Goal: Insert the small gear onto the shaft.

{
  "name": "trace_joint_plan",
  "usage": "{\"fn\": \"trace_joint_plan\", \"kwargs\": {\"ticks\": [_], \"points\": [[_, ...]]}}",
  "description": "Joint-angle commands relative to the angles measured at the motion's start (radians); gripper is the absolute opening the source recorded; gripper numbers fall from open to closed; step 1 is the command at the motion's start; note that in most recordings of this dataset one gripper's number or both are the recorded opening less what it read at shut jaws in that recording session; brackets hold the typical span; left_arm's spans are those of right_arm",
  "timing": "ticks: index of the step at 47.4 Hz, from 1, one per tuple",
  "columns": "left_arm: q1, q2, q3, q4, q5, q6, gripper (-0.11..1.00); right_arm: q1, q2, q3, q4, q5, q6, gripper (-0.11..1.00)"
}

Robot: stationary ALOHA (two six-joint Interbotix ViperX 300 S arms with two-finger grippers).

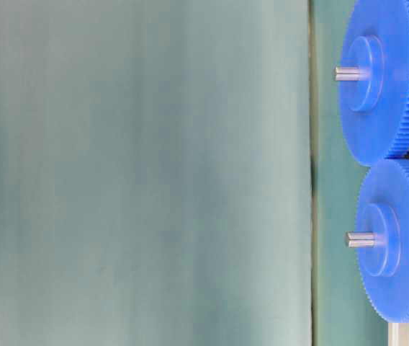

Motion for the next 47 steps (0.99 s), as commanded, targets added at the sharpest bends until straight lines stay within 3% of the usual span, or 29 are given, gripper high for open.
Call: {"fn": "trace_joint_plan", "kwargs": {"ticks": [1, 29, 47], "points": [[-0.005, -0.014, -0.009, 0.0, -0.018, 0.0, 0.82, -0.002, 0.005, -0.012, 0.002, 0.003, 0.008, 0.15], [-0.008, -0.034, 0.049, 0.0, -0.161, 0.003, 0.82, -0.005, -0.043, -0.018, -0.02, 0.028, 0.005, 0.15], [-0.008, -0.04, 0.061, 0.0, -0.184, 0.003, 0.82, -0.005, -0.052, -0.017, -0.02, 0.031, 0.006, 0.15]]}}
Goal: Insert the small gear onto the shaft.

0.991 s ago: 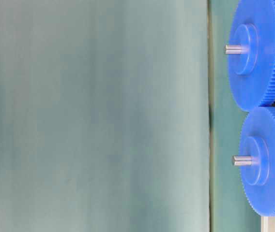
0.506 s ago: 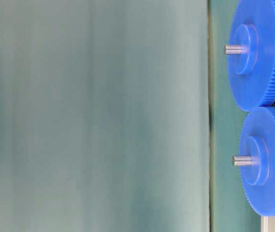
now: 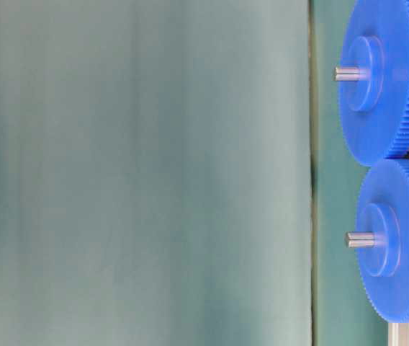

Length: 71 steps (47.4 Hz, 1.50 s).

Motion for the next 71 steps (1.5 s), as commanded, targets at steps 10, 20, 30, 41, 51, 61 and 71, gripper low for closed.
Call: {"fn": "trace_joint_plan", "kwargs": {"ticks": [10, 20, 30, 41, 51, 61, 71], "points": [[-0.003, -0.02, -0.009, 0.0, -0.014, 0.002, 0.82, -0.003, 0.005, -0.017, -0.002, -0.003, 0.006, 0.15], [-0.003, -0.061, -0.002, 0.0, 0.0, 0.0, 0.82, -0.003, 0.005, -0.018, -0.002, -0.003, 0.006, 0.15], [-0.003, -0.124, 0.011, 0.0, 0.009, -0.006, 0.82, -0.003, 0.005, -0.018, -0.002, -0.005, 0.006, 0.15], [-0.003, -0.135, 0.026, 0.0, 0.009, -0.035, 0.82, -0.003, 0.005, -0.017, -0.002, -0.003, 0.006, 0.15], [-0.002, -0.135, 0.028, 0.0, 0.009, -0.035, 0.82, -0.003, 0.005, -0.017, -0.002, -0.003, 0.006, 0.15], [-0.003, -0.137, 0.028, 0.0, 0.057, -0.037, 0.82, -0.003, 0.005, -0.017, -0.002, -0.005, 0.006, 0.15], [-0.003, -0.138, 0.028, 0.0, 0.064, -0.037, 0.82, -0.003, 0.005, -0.017, -0.002, -0.003, 0.006, 0.15]]}}
